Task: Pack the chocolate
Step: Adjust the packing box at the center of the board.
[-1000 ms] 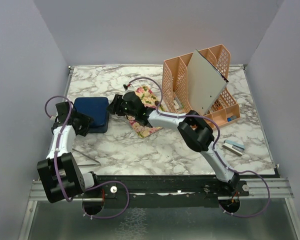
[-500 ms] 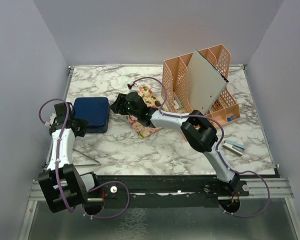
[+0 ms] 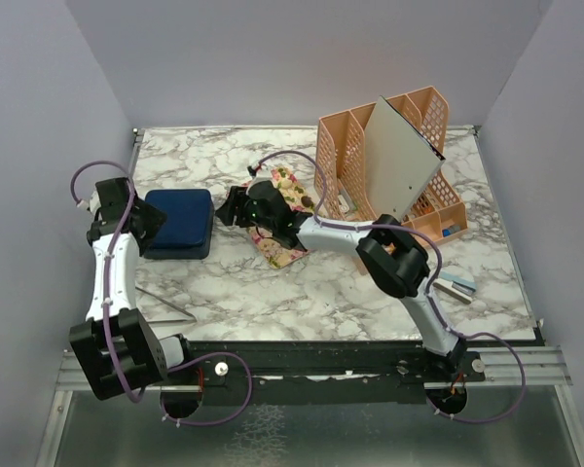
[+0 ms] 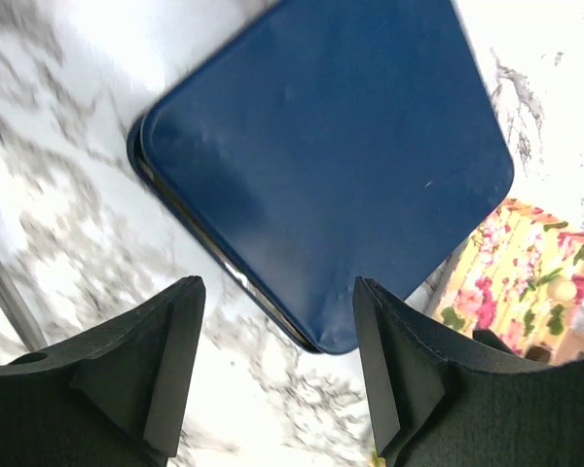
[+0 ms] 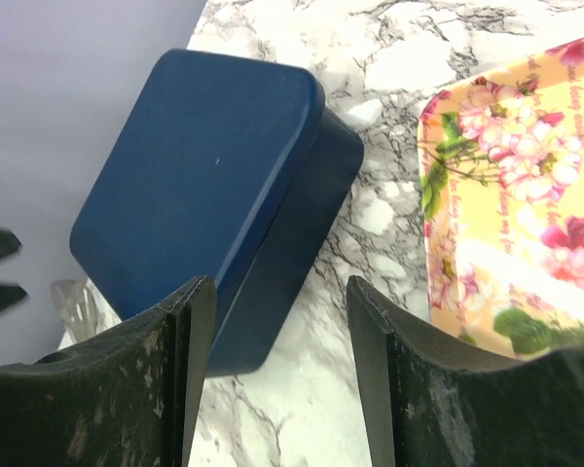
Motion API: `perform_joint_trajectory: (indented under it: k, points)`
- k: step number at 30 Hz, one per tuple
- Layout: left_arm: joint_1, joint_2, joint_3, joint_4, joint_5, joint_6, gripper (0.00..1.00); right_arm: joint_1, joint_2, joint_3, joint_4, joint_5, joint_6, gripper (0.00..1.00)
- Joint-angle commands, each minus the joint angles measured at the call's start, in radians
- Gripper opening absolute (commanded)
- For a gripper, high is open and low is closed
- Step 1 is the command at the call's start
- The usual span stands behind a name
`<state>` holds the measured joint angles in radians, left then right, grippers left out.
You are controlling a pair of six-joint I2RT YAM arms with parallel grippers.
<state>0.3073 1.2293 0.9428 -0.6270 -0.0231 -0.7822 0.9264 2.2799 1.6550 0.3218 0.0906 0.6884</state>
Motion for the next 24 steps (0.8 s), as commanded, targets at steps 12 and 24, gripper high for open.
perform_joint_trajectory:
  k: [12,24]
  points:
    - [-0.002,0.116,0.242,0.212,0.242,0.525,0.65,-0.001,-0.222,-0.230,0.100,-0.161,-0.352,0.63]
    - [-0.006,0.417,0.469,0.211,0.245,0.464,0.60,-0.002,-0.356,-0.492,0.136,-0.207,-0.441,0.63]
